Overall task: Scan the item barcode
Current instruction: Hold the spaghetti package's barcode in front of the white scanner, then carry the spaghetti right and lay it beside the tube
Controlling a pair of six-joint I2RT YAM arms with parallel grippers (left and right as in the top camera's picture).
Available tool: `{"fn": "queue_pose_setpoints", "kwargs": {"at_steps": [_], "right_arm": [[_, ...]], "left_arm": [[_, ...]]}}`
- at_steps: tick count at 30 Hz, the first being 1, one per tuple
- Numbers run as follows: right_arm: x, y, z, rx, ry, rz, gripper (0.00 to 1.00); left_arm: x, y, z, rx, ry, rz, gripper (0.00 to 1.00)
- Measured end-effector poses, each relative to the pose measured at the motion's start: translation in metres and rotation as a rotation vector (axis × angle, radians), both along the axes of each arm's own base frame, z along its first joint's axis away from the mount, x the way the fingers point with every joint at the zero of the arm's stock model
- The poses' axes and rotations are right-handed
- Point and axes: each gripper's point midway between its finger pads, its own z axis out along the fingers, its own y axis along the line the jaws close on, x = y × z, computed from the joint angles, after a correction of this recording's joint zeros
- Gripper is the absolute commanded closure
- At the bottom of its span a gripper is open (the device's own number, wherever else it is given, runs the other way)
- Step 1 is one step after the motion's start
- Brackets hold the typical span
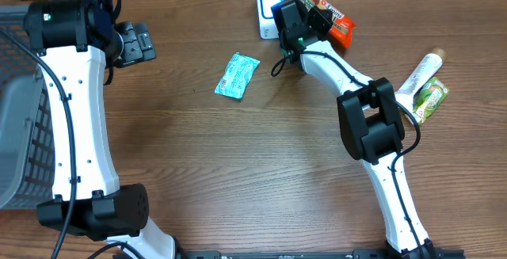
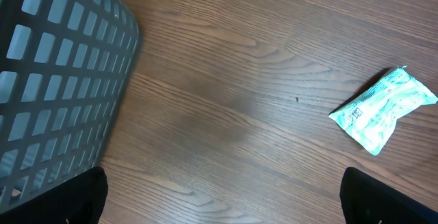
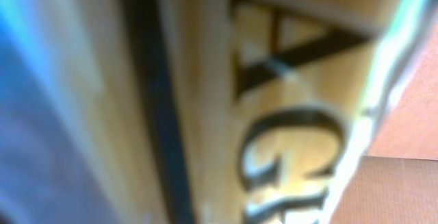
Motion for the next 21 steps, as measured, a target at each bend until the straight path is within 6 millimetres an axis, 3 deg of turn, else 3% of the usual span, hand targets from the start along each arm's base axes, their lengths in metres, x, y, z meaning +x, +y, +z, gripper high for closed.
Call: {"fn": "queue_pose_setpoints", "kwargs": {"at_steps": [21], "right_arm": [[-0.0074,-0.0012,0.0033,-0.016,0.055,0.014,0.96]], "left_arm": [[0.0000,-0.0001,0.0000,0.000,0.000,0.000,0.01]]}}
